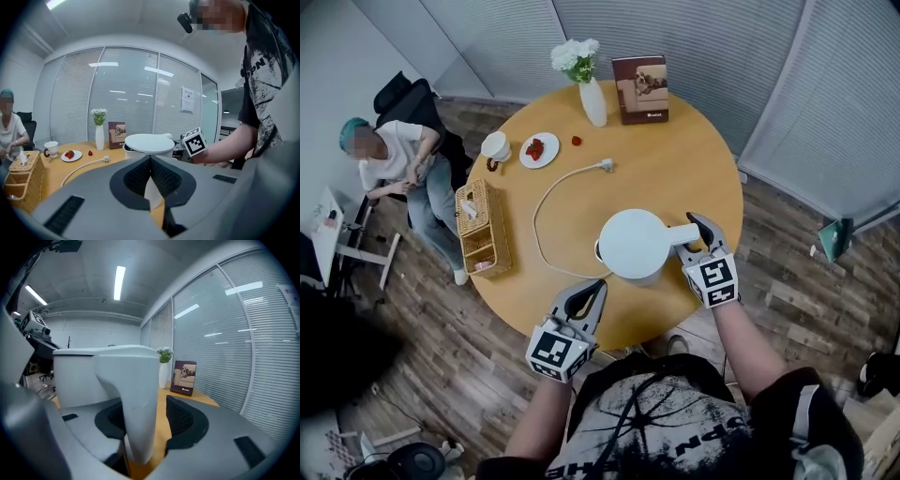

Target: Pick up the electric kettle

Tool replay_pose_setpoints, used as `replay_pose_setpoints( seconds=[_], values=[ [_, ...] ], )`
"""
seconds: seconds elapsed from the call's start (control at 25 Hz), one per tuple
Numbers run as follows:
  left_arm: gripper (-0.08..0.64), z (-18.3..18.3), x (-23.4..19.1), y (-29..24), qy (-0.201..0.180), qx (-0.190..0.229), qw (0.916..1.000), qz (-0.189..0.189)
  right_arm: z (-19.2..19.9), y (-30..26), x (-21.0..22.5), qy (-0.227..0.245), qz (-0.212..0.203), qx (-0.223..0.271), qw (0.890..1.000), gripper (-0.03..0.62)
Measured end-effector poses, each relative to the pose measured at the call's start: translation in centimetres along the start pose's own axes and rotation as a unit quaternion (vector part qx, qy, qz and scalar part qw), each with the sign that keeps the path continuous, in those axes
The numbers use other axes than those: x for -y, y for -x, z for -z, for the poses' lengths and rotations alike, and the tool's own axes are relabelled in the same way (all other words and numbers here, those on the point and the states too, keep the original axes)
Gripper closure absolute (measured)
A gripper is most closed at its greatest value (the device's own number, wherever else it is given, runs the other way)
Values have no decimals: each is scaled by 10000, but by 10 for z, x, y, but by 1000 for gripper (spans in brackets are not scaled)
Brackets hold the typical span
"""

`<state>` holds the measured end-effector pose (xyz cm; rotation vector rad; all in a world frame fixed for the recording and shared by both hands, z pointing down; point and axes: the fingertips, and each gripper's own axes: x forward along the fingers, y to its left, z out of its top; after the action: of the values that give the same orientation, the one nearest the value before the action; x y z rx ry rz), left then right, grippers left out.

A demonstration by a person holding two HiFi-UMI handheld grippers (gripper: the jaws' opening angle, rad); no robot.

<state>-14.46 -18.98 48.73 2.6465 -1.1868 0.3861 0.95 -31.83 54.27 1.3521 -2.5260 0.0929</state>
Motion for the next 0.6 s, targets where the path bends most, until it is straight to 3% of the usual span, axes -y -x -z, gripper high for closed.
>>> replay_pose_setpoints(
  seconds=[0.08,0.24,0.6],
  values=[
    [561,0,0,3,26,15,10000,-27,-2,-4,-2,65,-33,45,10000,404],
    [561,4,-4,7,57,-21,10000,-66,-4,-12,-8,221,-9,106,9997,535],
    [561,13,-7,14,140,-70,9998,-114,-5,-14,-6,141,154,152,9997,549]
  ],
)
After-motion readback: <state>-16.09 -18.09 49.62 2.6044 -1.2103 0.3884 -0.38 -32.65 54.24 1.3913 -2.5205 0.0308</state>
